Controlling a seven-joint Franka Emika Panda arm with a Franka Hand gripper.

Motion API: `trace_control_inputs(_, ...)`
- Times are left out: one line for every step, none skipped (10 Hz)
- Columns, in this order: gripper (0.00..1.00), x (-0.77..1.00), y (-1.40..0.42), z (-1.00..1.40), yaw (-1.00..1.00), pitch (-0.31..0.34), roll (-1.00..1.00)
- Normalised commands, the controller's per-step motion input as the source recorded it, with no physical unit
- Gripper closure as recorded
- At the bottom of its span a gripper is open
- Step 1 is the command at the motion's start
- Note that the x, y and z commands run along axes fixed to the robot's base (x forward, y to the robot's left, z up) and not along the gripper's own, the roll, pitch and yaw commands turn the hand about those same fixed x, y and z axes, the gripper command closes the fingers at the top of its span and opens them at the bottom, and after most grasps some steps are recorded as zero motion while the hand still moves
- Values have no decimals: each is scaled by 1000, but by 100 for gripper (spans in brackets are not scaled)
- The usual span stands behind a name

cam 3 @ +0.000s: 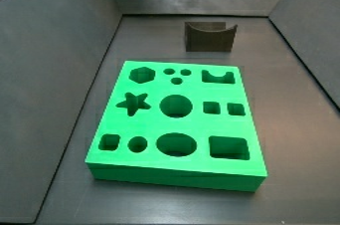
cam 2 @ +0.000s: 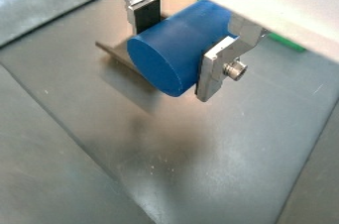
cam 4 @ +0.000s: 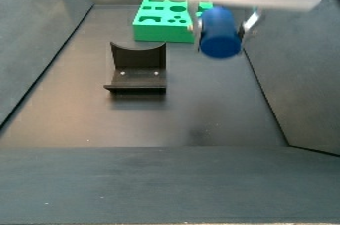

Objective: Pick up the oval object. Move up. Place the oval object on the fixture. Regrasp the oval object. Move to above the board. Insert the oval object.
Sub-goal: Place the oval object on the fixture.

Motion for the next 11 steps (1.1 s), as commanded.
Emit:
trace_control_inputs(100, -10, 7, 554, -11, 49, -12)
trace_control_inputs(100, 1, 10, 320, -12, 63, -16)
trace_control_inputs(100, 971, -1000, 90, 293, 186, -305)
trace_control_inputs(100, 1000, -995, 18, 277, 191, -282)
trace_control_inputs(100, 1000, -935, 26, 232, 183, -249)
trace_control_inputs(100, 1000, -796, 43, 137, 172, -212)
trace_control_inputs(100, 1000, -668, 25, 90, 151, -179)
trace_control_inputs(100, 1000, -506, 12, 50, 130, -146)
trace_control_inputs(100, 1000, -450, 16, 40, 131, -135)
trace_control_inputs(100, 1000, -341, 23, 29, 140, -105)
trace_control_inputs(100, 1000, -271, 17, 24, 143, -90)
